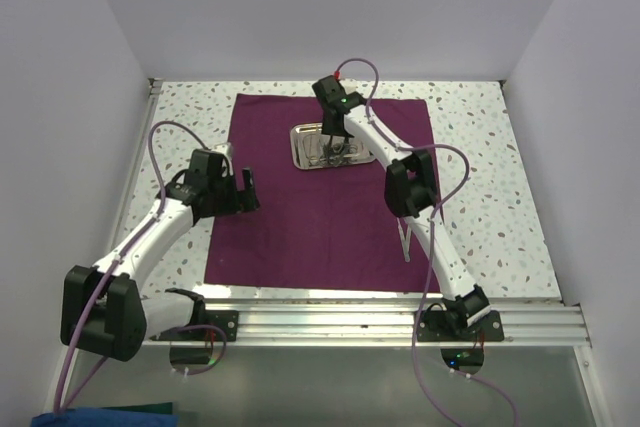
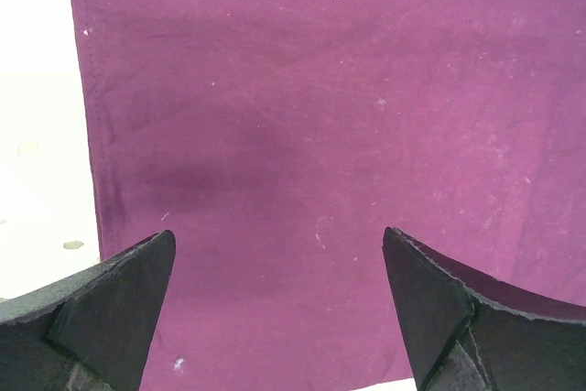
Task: Open and lay out the surgical kit
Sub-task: Pick up the medical item from the container.
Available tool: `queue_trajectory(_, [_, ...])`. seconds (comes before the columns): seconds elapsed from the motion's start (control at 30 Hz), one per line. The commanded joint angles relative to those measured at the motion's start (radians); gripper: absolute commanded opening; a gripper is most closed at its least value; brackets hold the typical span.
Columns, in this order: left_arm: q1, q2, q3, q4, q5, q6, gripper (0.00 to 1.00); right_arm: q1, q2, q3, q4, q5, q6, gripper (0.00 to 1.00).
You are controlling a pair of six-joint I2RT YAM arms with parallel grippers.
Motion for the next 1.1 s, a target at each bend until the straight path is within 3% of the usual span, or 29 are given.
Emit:
queue_trajectory(0.0, [-0.004, 0.014, 0.01, 0.013, -0.015, 0.022, 0.99, 0.0, 0.053, 0.018, -0.06, 0.016, -0.039, 0.46])
queue_trajectory(0.07, [-0.004, 0.017, 0.01, 0.012, -0.021, 0.019, 0.99, -0.002, 0.06, 0.016, -0.083, -0.002, -0.047, 0.3])
queue_trajectory(0.13, [-0.004, 0.025, 0.012, 0.01, -0.024, 0.019, 0.99, -0.002, 0.067, 0.004, -0.098, -0.017, -0.047, 0.2])
queue_trajectory(0.17, [-0.004, 0.031, 0.012, 0.009, -0.025, 0.019, 0.99, -0.002, 0.067, -0.003, -0.101, -0.022, -0.047, 0.09])
queue_trajectory(0.23, [-0.004, 0.037, 0.015, 0.007, -0.027, 0.019, 1.0, -0.002, 0.054, -0.023, -0.1, -0.025, -0.048, 0.0])
queue_trajectory(0.43, [-0.004, 0.058, 0.015, 0.004, -0.026, 0.018, 0.99, -0.002, 0.006, -0.028, -0.061, -0.03, -0.088, 0.0])
queue_trajectory(0.6, [-0.004, 0.061, 0.017, 0.001, -0.029, 0.014, 0.99, -0.011, -0.104, 0.079, -0.015, -0.031, -0.123, 0.0])
queue_trajectory(0.7, [-0.004, 0.057, 0.015, 0.002, -0.022, 0.014, 0.99, -0.012, -0.236, 0.014, 0.067, -0.024, -0.136, 0.0])
queue_trajectory(0.9, [-0.004, 0.014, 0.007, 0.013, -0.004, 0.018, 1.0, -0.009, -0.449, -0.134, 0.051, -0.039, -0.126, 0.0])
queue_trajectory(1.07, [-0.004, 0.037, 0.058, 0.028, 0.027, 0.051, 1.0, 0.027, -0.724, -0.56, 0.103, -0.068, -0.018, 0.0])
